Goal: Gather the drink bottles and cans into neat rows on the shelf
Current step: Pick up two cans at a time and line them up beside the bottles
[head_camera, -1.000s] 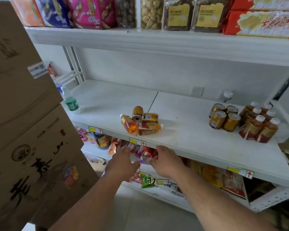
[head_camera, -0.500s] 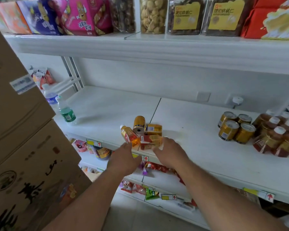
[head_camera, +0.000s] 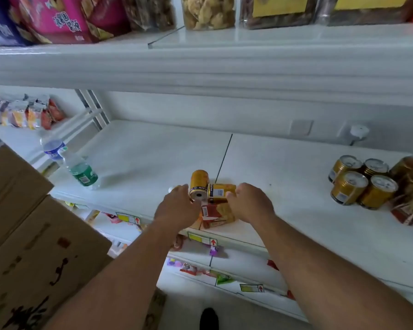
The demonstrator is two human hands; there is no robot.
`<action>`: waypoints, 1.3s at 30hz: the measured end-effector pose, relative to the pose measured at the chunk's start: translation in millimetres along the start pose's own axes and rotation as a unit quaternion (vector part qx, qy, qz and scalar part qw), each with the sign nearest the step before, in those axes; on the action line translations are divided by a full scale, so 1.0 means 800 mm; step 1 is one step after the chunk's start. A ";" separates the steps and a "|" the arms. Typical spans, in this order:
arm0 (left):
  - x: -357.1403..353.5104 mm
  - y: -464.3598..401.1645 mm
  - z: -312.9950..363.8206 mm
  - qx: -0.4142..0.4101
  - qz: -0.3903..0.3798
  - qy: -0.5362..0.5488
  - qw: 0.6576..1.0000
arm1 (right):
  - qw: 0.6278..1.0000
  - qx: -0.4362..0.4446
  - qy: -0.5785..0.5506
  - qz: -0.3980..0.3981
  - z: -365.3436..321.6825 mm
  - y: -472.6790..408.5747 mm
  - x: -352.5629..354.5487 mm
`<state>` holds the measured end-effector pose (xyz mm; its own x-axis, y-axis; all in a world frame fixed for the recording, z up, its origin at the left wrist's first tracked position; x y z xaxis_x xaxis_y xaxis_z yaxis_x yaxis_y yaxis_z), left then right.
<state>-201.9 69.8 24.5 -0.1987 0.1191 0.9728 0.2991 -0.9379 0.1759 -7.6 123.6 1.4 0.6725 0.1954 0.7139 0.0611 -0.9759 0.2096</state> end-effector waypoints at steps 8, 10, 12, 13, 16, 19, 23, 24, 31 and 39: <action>0.001 -0.101 -0.002 -0.013 0.000 -0.083 0.996 | 0.995 -0.071 0.059 0.028 -0.005 -0.059 -0.006; -0.003 -0.117 -0.001 -0.026 -0.002 -0.136 0.990 | 0.991 -0.098 0.095 0.014 -0.005 -0.068 -0.012; -0.010 -0.129 0.000 -0.035 -0.011 -0.154 0.987 | 0.985 -0.119 0.122 0.003 -0.003 -0.074 -0.018; -0.011 -0.135 0.001 -0.042 -0.012 -0.159 0.986 | 0.984 -0.125 0.126 0.004 -0.003 -0.076 -0.021; -0.013 -0.153 0.002 -0.054 -0.017 -0.160 0.985 | 0.982 -0.133 0.135 0.024 -0.005 -0.084 -0.020; -0.019 -0.167 0.001 -0.053 -0.044 -0.152 0.986 | 0.978 -0.133 0.154 0.039 -0.011 -0.096 -0.018; -0.027 -0.183 -0.002 -0.038 -0.070 -0.129 0.988 | 0.977 -0.144 0.154 0.044 -0.017 -0.110 -0.019; -0.028 -0.186 -0.002 -0.035 -0.071 -0.125 0.989 | 0.976 -0.148 0.150 0.046 -0.018 -0.113 -0.019; -0.031 -0.200 -0.002 -0.030 -0.087 -0.116 0.989 | 0.960 -0.271 -0.050 0.039 0.014 -0.125 -0.031; -0.047 -0.213 -0.005 -0.032 -0.144 -0.078 0.986 | 0.950 -0.274 -0.150 -0.002 0.001 -0.145 -0.047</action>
<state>-249.3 224.0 -42.6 -0.1197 0.4276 0.8960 0.1912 -0.8757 0.4434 -39.2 229.0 -50.6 0.8584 0.0820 0.5065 -0.2733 -0.7623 0.5867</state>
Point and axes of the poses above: each hand's wrist, its own y-axis away from the middle knuckle, its own x-axis out of the back of the hand, z = x × y, the point moved 9 cm from there along -y, towards the middle knuckle, and after that the axes turned 15 degrees about -y, right-handed, at the moved point
